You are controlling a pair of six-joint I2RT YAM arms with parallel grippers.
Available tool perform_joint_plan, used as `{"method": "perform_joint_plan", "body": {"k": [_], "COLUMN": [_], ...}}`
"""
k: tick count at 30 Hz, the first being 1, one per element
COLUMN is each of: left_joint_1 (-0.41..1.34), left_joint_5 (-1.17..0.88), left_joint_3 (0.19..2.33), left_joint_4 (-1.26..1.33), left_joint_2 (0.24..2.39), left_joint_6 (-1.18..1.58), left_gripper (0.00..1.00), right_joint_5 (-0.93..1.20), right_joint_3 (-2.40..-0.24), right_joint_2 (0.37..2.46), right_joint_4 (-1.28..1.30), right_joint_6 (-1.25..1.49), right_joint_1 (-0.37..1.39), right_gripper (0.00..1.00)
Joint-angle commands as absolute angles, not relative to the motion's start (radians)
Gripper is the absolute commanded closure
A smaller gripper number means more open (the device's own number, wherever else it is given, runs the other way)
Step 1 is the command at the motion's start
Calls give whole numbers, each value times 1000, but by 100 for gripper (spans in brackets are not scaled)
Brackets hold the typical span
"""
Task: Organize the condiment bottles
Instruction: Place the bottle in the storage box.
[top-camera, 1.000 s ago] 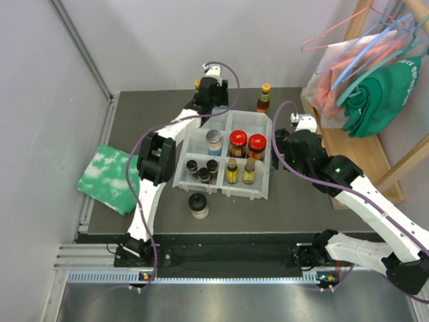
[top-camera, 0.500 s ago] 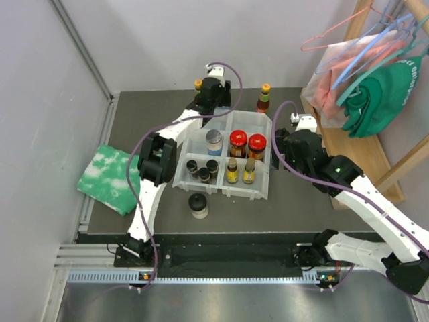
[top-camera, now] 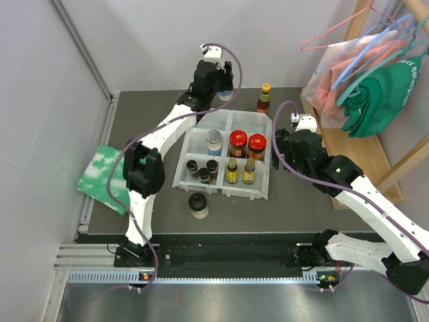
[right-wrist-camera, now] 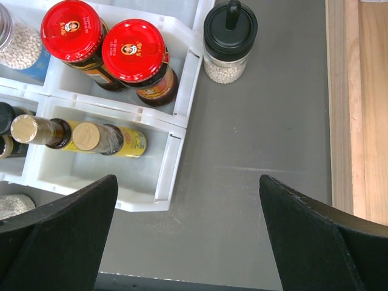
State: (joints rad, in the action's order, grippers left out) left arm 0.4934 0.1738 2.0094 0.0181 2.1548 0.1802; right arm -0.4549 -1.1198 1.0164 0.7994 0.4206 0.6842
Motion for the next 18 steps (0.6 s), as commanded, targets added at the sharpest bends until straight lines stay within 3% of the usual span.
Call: {"method": "perform_joint_plan", "body": {"k": [1,9,18], "left_joint_1": [502,502,500], "left_joint_5": [224,307,434], "left_joint_3": [1933,1648,1462], "left_joint_4": [-35,-149,-255], "left_joint_2": [1902,1571,1477], "left_joint_6": [231,313,296], "left_gripper": [100,100,100], "right_joint_5": [-453,-449,-437], "right_joint_3": [-1131,-1127,-1121], "right_joint_2": [989,980,980], "right_joint_4": [772,772,759], "right_joint_6": [428,417,426], "right_joint_1": [681,680,678], "right_gripper": [1,1,1]}}
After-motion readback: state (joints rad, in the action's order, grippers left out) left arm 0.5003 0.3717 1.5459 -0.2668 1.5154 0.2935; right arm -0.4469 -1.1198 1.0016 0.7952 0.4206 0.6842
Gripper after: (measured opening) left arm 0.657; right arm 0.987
